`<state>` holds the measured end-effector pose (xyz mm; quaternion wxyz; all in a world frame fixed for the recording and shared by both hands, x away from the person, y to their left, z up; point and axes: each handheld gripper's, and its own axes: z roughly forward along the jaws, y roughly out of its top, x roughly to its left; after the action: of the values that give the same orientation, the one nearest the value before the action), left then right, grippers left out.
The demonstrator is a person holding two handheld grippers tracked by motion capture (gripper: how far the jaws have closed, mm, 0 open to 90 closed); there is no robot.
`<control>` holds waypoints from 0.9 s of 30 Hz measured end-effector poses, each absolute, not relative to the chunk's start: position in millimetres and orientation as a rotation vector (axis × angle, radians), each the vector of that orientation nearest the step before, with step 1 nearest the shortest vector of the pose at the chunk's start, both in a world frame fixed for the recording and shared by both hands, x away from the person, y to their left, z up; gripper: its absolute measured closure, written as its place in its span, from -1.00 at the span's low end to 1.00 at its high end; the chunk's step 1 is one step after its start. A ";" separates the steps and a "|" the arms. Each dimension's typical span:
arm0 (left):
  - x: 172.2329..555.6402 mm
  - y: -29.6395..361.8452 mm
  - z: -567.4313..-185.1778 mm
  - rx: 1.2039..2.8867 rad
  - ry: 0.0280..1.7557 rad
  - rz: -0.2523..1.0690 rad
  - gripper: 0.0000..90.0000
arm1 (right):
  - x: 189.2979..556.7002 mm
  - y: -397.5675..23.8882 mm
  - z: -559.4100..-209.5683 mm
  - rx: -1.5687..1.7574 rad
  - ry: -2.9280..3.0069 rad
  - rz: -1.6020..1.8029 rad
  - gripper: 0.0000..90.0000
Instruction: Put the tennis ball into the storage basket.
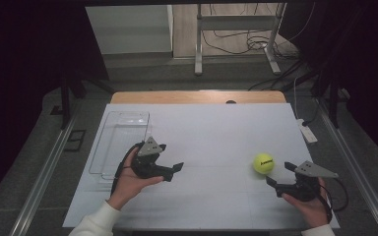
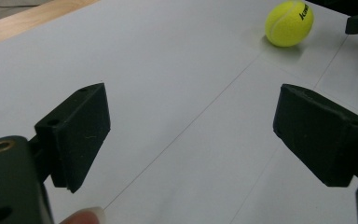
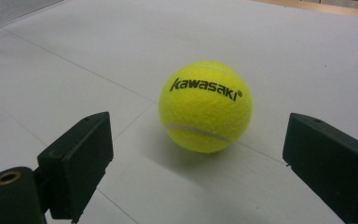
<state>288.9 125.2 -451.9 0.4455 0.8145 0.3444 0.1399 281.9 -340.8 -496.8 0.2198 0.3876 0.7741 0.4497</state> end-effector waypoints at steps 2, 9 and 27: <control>289.3 124.4 -451.9 2.019 0.853 0.345 -0.73 | 281.9 -340.8 -496.8 1.072 2.141 1.244 -0.80; 294.0 117.3 -452.3 2.029 0.844 0.335 -0.73 | 282.1 -341.0 -497.1 1.070 2.144 1.245 -0.80; 301.3 100.9 -449.1 2.033 0.808 0.317 -0.73 | 282.0 -340.5 -497.3 1.066 2.147 1.240 -0.80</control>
<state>301.3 100.9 -449.1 0.4490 0.8218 0.3265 0.1280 282.0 -340.5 -497.3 0.2193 0.3855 0.7761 0.4482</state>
